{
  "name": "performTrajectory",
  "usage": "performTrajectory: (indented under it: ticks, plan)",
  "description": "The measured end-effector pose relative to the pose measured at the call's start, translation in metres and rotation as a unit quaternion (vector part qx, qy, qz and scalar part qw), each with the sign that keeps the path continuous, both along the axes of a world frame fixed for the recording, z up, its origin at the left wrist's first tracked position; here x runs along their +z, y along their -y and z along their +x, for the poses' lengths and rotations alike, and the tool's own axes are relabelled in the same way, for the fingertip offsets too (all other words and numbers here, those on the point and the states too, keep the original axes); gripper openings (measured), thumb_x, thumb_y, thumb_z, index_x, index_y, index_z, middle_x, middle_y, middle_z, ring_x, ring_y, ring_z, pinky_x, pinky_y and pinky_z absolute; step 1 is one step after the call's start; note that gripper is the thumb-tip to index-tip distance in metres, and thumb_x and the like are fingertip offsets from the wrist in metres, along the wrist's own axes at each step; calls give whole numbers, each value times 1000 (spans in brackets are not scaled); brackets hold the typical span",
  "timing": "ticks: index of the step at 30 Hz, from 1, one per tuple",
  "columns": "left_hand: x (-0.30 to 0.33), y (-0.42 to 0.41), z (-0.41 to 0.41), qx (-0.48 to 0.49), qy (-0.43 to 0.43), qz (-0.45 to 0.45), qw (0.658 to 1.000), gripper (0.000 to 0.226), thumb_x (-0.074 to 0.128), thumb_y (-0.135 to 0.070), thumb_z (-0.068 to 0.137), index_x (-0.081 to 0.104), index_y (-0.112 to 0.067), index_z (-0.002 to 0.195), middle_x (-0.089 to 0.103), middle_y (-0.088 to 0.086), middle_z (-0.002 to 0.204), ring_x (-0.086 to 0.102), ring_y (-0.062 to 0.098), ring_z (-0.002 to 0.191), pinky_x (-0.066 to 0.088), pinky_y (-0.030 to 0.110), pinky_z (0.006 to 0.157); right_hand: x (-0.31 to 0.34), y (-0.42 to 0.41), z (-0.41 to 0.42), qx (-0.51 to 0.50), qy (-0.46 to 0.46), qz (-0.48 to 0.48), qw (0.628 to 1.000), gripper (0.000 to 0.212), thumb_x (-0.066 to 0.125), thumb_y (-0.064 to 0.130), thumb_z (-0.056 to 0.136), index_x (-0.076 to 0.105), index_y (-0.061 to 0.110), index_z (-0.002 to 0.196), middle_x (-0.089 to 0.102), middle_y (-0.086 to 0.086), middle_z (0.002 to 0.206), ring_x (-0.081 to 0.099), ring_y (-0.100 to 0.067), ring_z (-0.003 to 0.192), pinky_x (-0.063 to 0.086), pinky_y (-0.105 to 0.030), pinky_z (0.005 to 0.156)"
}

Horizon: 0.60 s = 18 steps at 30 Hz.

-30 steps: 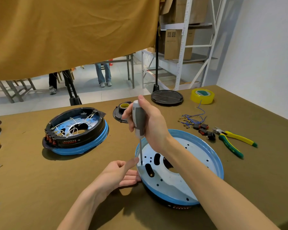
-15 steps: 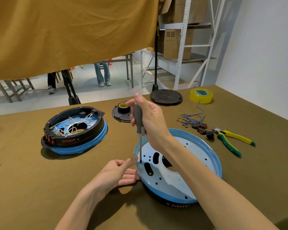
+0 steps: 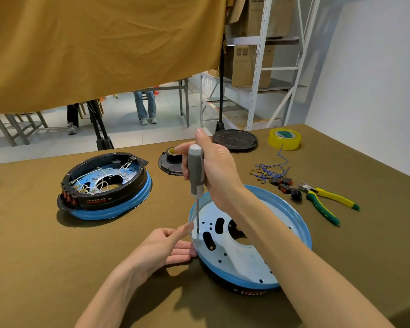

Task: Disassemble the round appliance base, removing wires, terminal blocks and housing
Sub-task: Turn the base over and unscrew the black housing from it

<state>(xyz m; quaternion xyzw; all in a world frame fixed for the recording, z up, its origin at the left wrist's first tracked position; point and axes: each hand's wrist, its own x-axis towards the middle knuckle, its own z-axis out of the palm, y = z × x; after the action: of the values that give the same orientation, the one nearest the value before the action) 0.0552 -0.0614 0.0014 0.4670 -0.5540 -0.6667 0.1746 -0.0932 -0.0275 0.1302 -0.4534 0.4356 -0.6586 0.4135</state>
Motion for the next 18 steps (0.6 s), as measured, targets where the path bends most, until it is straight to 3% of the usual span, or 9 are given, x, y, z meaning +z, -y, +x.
performTrajectory:
  ticks: [3,5,8,11,15,18]
  plan:
    - [0,-1,-1,10,0,5,1000,115,79,-61,62,34,-5,151,80,4,79,80,21,83,64,29,65,-1,2,10,11,59,-29,998,51,33,45,108,64,8,93,53,-4,54,41,-17,41,33,-26,42]
    - [0,-1,0,11,1,8,1000,114,79,-61,61,35,-5,150,80,5,79,80,21,82,63,29,64,-2,1,10,17,57,-49,997,46,44,53,102,56,10,91,51,-3,56,39,-16,42,31,-25,41]
    - [-1,0,0,6,-1,12,1000,113,80,-63,57,39,-6,146,81,5,82,80,21,84,63,28,65,-4,-1,8,-38,16,-59,997,33,69,37,95,49,11,89,52,-4,60,41,-16,43,36,-25,40]
    - [0,0,0,2,-9,20,1000,114,81,-62,57,38,-6,148,81,7,85,80,22,86,64,29,67,-7,-1,7,-98,2,-69,993,30,72,31,94,54,8,84,57,-9,62,47,-20,47,43,-27,43]
    - [1,-1,1,-1,-18,27,999,115,82,-61,59,36,-8,150,81,6,85,80,22,87,64,30,69,-10,0,7,-146,-43,-77,985,34,67,43,91,76,10,91,61,-4,70,54,-16,60,46,-26,57]
    - [4,-2,2,-9,-23,33,999,113,83,-64,52,40,-13,143,81,8,89,80,22,89,64,30,71,-12,-5,2,-155,-146,-121,970,29,60,34,100,70,7,105,65,-11,70,61,-24,62,52,-40,60]
